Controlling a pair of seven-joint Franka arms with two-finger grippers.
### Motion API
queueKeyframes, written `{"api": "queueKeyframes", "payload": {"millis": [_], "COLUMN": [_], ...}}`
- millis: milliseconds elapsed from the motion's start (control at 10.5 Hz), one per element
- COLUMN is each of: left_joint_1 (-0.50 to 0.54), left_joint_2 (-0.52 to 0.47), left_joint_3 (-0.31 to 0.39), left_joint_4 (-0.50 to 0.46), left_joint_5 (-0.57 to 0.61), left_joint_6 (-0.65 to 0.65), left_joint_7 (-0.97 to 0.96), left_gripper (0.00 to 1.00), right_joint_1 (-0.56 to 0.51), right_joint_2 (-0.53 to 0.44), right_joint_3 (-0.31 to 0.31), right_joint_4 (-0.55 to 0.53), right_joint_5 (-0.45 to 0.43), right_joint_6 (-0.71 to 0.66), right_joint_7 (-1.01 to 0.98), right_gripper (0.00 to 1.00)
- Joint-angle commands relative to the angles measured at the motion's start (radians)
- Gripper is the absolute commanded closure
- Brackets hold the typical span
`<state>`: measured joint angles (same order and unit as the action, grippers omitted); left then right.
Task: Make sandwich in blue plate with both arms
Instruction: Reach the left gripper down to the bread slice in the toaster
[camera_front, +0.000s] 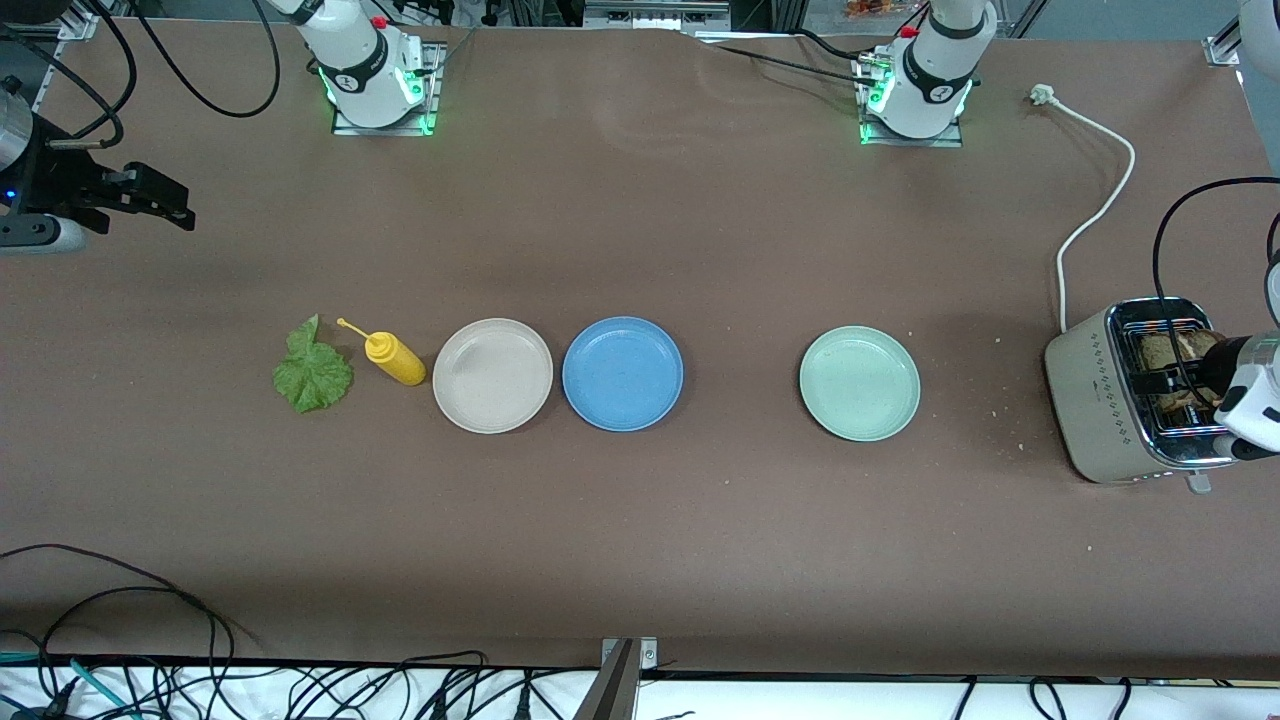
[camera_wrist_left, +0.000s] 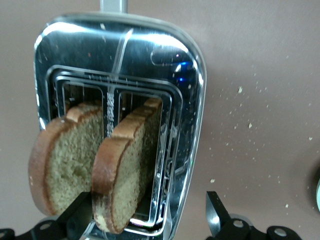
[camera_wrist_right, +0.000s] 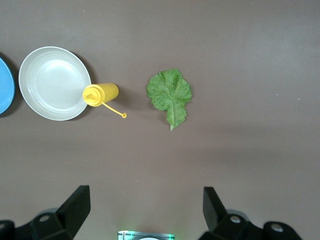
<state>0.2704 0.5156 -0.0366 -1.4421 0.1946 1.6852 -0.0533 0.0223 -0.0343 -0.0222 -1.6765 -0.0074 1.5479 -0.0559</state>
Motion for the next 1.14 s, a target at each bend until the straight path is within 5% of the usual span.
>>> {"api": "queueKeyframes", "payload": {"millis": [0, 664, 854, 1044], "left_joint_1": [0.024, 0.030, 0.030, 0.055], "left_joint_2": [-0.019, -0.029, -0.029, -0.035], "left_joint_3": [-0.009, -0.014, -0.013, -0.012], "left_joint_4": [-0.023, -0.035, -0.032, -0.023], "left_joint_5": [0.028, 0.028, 0.028, 0.011], "left_joint_6": [-0.032, -0.033, -0.033, -0.033], "left_joint_7": [0.021, 0.059, 0.093, 0.169], "left_gripper": [0.00, 0.80, 0.96, 1.00], "right_joint_1": [-0.002, -0.004, -0.004, -0.004], "right_joint_2": [0.007, 0.007, 0.007, 0.007], "right_joint_3": [-0.002, -0.004, -0.004, -0.004], "right_joint_4": [0.021, 0.021, 0.021, 0.021], "right_joint_5": [0.014, 0.014, 0.014, 0.014], "right_joint_6": [-0.018, -0.018, -0.018, -0.018], "right_joint_7": [-0.010, -0.010, -0.012, -0.012], "right_gripper": [0.00, 0.00, 0.00, 0.00]}}
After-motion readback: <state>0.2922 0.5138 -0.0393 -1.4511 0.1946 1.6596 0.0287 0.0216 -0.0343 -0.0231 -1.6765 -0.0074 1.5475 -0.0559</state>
